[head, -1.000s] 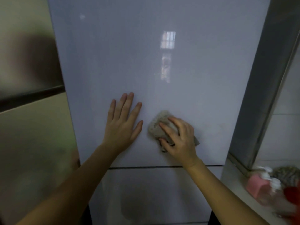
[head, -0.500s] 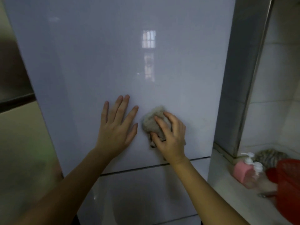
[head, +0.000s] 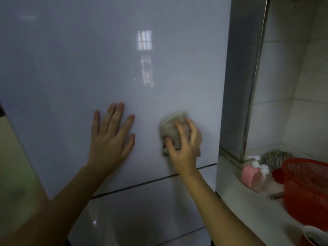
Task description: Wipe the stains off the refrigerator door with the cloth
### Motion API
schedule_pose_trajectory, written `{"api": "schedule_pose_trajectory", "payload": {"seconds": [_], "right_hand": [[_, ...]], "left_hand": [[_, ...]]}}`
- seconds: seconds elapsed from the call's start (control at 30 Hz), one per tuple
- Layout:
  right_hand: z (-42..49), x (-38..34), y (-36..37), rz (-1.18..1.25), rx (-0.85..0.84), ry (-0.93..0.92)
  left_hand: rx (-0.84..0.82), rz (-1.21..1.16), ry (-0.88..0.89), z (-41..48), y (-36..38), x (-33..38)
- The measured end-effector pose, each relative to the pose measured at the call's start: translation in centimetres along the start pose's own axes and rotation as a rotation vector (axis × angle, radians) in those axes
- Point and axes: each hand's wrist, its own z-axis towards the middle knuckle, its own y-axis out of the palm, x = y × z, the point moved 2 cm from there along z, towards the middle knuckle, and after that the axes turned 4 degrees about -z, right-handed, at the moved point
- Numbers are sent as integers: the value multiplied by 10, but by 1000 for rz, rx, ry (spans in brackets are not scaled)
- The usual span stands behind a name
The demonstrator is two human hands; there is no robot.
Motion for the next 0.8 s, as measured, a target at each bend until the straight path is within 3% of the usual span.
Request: {"api": "schedule_pose_trajectory", "payload": {"seconds": [0.07,0.1,0.17,0.33,0.43,0.57,0.67,0.73,0.8], "right_hand": [[-8,-1,3,-72,-68,-185],[-5,1,1,-83,-59,-183],[5,12,-4,-58,19,-30],[31,47,-24,128,413,501],[25,45,-23,143,453,576],[-2,9,-3,79,288,510],[-20,-24,9,9,29,158],[-22,-24,12,-69,-50,-20],[-18,-14,8,-57,19,112]], "left_hand": [[-1,0,4,-1,0,-1],[-4,-5,2,-2,0,-1],[-5,-14,-10,-3,0,0],[-43,-32,-24,-5,-2,1],[-57,-51,-25,-5,-4,0],[-63,-75,-30,-4,-4,1],[-75,-83,-29,-5,-6,1],[-96,-79,-24,-4,-8,1],[-120,-90,-40,-4,-12,3]]}}
